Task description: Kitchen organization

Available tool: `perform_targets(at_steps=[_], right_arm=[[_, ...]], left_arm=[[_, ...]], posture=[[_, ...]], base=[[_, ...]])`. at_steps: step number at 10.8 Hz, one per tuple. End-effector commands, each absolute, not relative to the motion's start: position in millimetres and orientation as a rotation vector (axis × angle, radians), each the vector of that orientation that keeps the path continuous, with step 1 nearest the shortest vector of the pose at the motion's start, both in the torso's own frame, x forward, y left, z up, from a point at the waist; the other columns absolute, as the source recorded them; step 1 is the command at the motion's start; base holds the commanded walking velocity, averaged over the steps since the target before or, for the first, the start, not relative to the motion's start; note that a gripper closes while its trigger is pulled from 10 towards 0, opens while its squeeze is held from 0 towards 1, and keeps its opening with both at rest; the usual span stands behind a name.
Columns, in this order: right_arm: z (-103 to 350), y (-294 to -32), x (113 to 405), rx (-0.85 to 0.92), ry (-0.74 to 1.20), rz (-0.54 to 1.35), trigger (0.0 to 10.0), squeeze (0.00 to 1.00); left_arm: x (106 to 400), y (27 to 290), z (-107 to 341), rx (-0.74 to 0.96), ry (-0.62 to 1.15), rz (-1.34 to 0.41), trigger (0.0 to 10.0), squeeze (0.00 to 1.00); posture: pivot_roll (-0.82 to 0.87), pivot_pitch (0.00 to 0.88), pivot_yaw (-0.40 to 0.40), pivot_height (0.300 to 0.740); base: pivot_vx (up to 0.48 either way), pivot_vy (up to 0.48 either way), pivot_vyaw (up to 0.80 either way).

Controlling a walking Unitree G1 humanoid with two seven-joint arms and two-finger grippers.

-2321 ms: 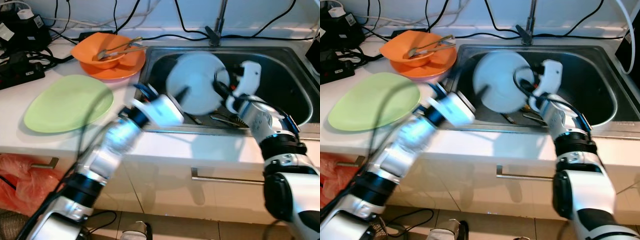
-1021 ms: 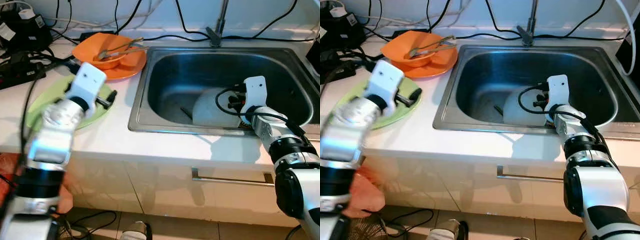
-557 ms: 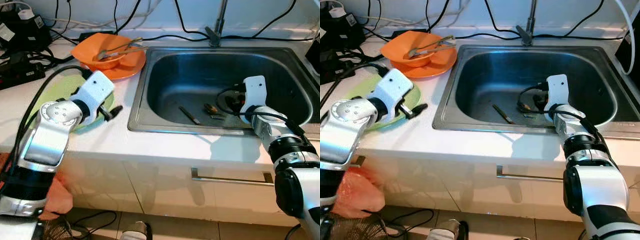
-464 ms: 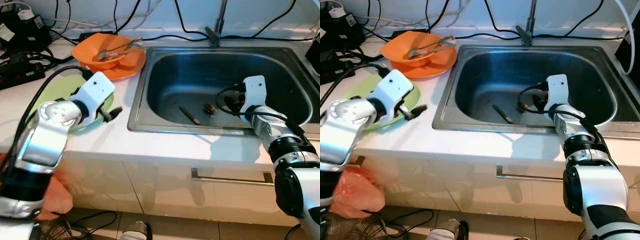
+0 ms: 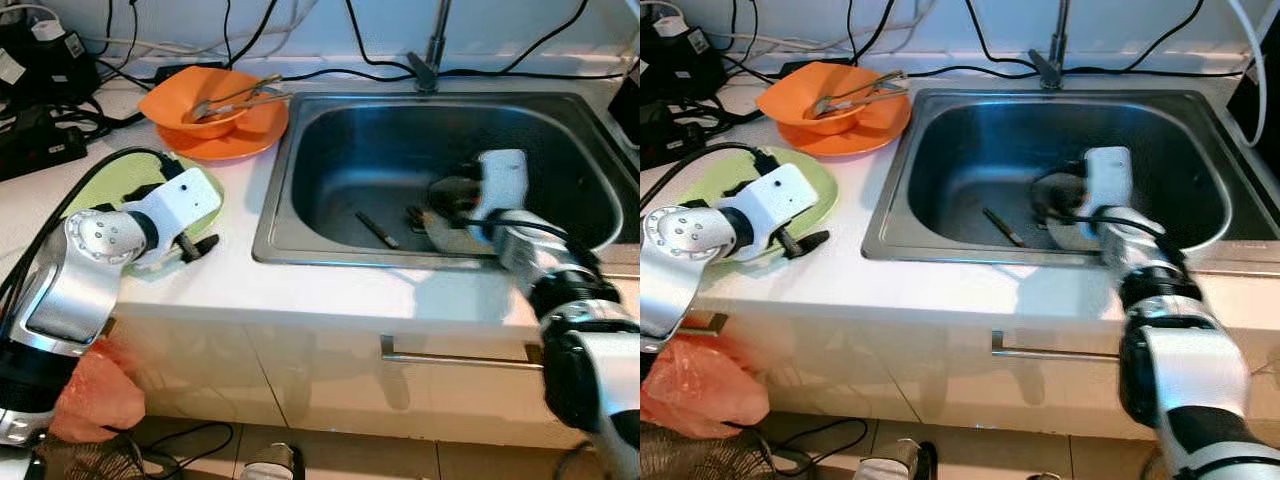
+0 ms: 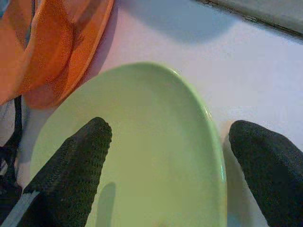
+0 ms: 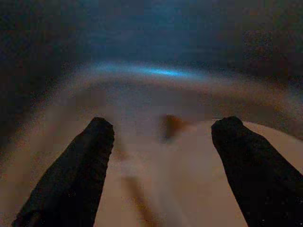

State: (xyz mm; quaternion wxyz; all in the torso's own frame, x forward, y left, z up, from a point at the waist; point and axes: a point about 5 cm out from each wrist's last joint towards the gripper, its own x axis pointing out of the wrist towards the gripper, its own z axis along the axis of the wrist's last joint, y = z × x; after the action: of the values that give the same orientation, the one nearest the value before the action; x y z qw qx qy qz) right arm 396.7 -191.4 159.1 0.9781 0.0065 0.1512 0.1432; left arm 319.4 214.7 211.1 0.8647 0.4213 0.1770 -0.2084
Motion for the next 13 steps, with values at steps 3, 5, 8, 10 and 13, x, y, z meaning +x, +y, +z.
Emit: perform_targets(at_steps=[3, 5, 8, 10, 13], right_arm=[[170, -155, 386, 0.028, 0.302, 0.688, 10.0, 0.0], [169, -148, 370, 0.037, 0.333, 0.851, 10.0, 0.0], [178, -138, 350, 0.05, 0.329, 1.057, 10.0, 0.0], [175, -138, 347, 0.047, 0.346, 1.057, 10.0, 0.0], [177, -138, 340, 0.042, 0.357, 1.062, 10.0, 0.0]], left_arm=[[318, 223, 196, 0.917, 0.434, -0.427, 10.0, 0.0], [315, 222, 192, 0.914, 0.456, -0.473, 4.5, 0.0], [314, 223, 190, 0.921, 0.476, -0.501, 0.0, 0.0], [312, 223, 187, 0.91, 0.495, -0.517, 0.0, 0.0], [311, 223, 183, 0.931, 0.512, -0.538, 0.0, 0.0]], posture=[[0.26, 0.08, 0.09, 0.74], [0.26, 0.081, 0.093, 0.74], [0.26, 0.08, 0.096, 0.74], [0.26, 0.08, 0.096, 0.74], [0.26, 0.079, 0.099, 0.74]], base=[[0.0, 0.0, 0.0], [0.0, 0.0, 0.0], [0.0, 0.0, 0.0], [0.0, 0.0, 0.0], [0.0, 0.0, 0.0]])
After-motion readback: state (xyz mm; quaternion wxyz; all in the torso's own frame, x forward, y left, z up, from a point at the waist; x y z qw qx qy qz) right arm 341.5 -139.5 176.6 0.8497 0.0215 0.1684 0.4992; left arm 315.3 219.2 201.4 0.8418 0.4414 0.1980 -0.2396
